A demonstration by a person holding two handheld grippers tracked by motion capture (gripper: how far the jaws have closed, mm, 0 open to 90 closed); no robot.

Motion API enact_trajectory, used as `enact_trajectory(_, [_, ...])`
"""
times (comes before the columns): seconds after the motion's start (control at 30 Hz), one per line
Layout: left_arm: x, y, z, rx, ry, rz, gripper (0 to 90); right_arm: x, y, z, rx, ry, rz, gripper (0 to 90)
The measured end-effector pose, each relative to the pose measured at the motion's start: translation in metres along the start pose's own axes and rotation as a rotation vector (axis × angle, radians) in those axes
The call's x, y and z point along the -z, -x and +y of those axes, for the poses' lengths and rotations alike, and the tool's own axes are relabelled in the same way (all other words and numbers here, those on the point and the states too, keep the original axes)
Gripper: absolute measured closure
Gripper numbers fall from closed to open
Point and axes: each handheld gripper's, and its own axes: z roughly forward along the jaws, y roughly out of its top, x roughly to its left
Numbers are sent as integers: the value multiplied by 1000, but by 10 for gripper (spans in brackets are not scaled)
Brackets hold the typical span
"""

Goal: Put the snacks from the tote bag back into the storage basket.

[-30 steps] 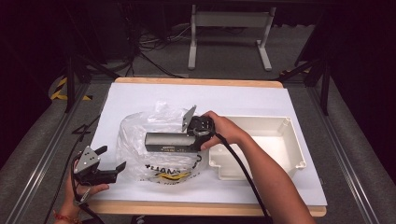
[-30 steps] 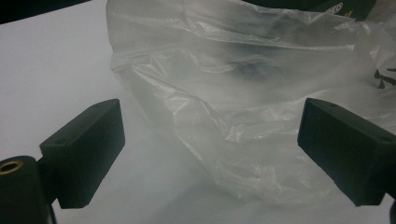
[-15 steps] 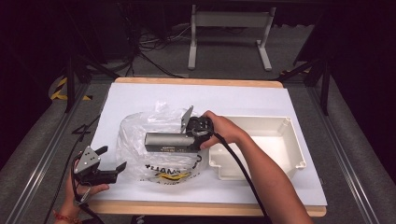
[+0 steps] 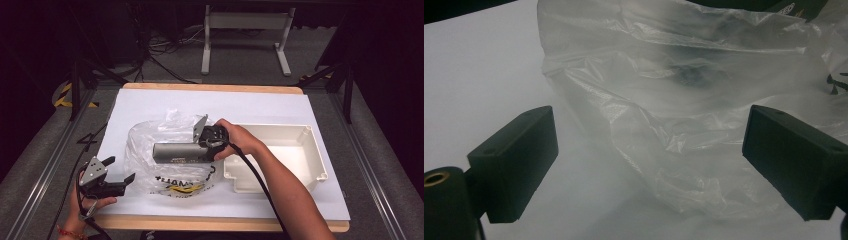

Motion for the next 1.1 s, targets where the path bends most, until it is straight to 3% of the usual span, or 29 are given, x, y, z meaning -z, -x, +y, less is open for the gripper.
enact_trajectory(0.13, [0,0,0,-1,2,0,85,4,-3,3,19,-12,-7,433])
enact_trajectory(0.47, [0,0,0,2,3,-2,85,19,-2,5,5,57,-23,433])
enact_trajectory(0.67, [1,-1,0,4,9,1,84,26,-4,6,12,66,-36,434])
enact_trajectory(1.1, [2,-1,0,12,13,2,84,58,-8,11,36,142,-70,434])
